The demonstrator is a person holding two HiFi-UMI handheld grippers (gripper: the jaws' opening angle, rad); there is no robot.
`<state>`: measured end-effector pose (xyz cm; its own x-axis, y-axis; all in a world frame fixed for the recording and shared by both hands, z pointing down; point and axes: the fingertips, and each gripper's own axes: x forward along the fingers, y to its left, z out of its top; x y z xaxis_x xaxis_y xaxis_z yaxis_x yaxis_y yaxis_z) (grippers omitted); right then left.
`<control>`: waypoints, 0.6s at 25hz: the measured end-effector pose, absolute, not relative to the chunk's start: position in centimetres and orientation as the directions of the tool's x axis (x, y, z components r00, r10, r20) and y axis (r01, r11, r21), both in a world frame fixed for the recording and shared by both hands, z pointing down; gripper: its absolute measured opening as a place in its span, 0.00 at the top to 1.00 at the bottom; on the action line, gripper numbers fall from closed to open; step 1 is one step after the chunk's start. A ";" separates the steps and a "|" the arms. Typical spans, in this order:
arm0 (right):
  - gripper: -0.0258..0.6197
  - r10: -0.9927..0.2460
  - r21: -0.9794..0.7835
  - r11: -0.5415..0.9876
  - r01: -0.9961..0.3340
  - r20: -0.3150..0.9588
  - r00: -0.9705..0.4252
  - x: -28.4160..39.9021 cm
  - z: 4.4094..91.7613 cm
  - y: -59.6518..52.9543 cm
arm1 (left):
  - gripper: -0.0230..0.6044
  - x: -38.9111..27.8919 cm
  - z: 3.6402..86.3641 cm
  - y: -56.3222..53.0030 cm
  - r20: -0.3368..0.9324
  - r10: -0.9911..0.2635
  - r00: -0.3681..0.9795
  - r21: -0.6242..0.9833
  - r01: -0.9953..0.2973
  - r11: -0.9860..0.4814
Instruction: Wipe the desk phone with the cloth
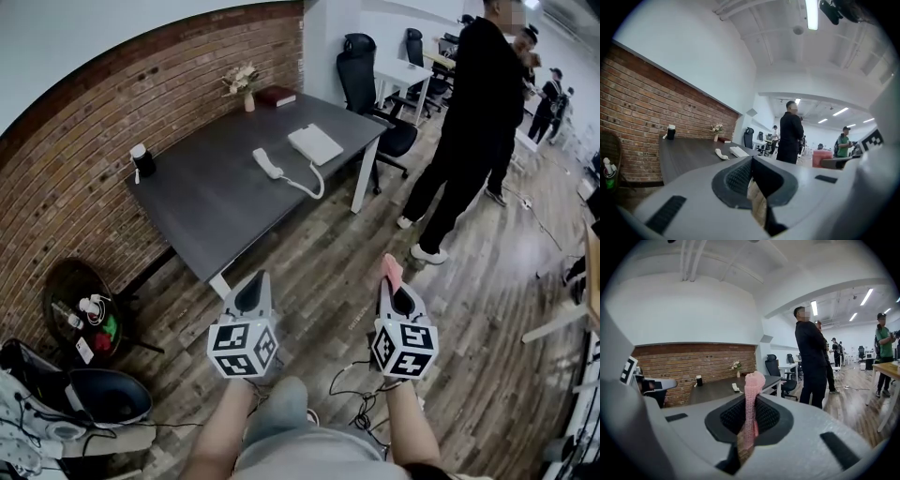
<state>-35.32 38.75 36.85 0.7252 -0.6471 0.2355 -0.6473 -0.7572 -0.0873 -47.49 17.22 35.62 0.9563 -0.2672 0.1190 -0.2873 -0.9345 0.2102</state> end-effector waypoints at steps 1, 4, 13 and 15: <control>0.92 -0.637 -0.097 -0.767 -0.635 0.236 0.734 -34.8 36.9 39.1 | 0.96 -46.9 35.6 17.3 0.124 -0.258 0.958 0.206 -0.279 -0.938; 0.92 -0.609 -0.112 -0.790 -0.603 0.255 0.751 -33.4 37.2 40.3 | 0.96 -45.5 35.6 17.4 0.145 -0.228 0.963 0.179 -0.252 -0.951; 0.92 -0.580 -0.112 -0.810 -0.575 0.298 0.758 -28.6 39.9 38.6 | 0.96 -39.9 36.5 13.8 0.142 -0.230 0.963 0.179 -0.254 -0.951; 0.92 -0.579 -0.106 -0.810 -0.577 0.302 0.757 -27.0 40.4 37.3 | 0.96 -37.8 37.3 12.4 0.145 -0.228 0.963 0.190 -0.253 -0.948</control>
<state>-27.02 37.29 40.45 0.7571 -0.5795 0.3017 -0.5774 -0.8095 -0.1061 -37.75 12.44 37.32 0.9627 -0.2282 0.1450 -0.2535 -0.9485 0.1901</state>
